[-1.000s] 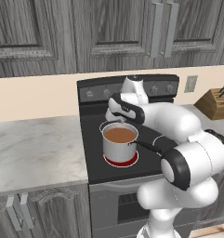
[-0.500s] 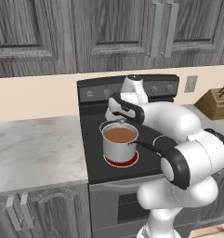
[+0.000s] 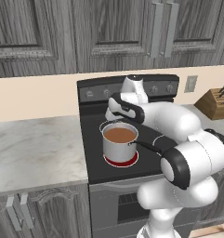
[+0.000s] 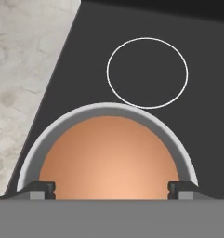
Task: Pick up the sugar cube(s) and place them in the saucepan with hot chocolate.
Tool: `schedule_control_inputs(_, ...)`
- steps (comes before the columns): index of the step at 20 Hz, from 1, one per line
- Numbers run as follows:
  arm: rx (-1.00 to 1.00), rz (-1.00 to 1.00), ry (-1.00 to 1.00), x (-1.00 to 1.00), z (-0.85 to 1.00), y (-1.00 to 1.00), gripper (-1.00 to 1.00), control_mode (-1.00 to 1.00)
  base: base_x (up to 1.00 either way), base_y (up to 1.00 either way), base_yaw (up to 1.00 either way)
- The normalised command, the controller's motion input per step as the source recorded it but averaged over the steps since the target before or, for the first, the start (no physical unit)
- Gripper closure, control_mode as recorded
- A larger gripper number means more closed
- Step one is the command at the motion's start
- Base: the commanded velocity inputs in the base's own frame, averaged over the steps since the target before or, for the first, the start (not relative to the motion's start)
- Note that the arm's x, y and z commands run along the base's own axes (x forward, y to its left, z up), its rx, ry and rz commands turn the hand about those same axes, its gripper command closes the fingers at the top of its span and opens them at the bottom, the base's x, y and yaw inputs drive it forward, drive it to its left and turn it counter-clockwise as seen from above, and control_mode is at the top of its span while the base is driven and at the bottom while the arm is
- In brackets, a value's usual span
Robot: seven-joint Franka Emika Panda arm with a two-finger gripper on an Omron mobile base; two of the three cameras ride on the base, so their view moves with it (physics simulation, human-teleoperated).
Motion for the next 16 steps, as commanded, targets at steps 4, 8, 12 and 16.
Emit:
schedule_control_inputs(4,0.00,0.00,-0.05,-0.11,0.00,0.00,-1.00,-1.00,0.00,0.00,0.00)
schedule_control_inputs(8,0.00,0.00,-0.04,-0.21,0.00,0.00,-1.00,-1.00,0.00,0.00,0.00)
schedule_control_inputs(12,0.00,0.00,-0.03,-0.19,0.00,0.00,-1.00,-1.00,0.00,0.00,0.00)
schedule_control_inputs(16,0.00,0.00,0.00,0.00,0.00,0.00,-1.00,-1.00,0.00,0.00,0.00)
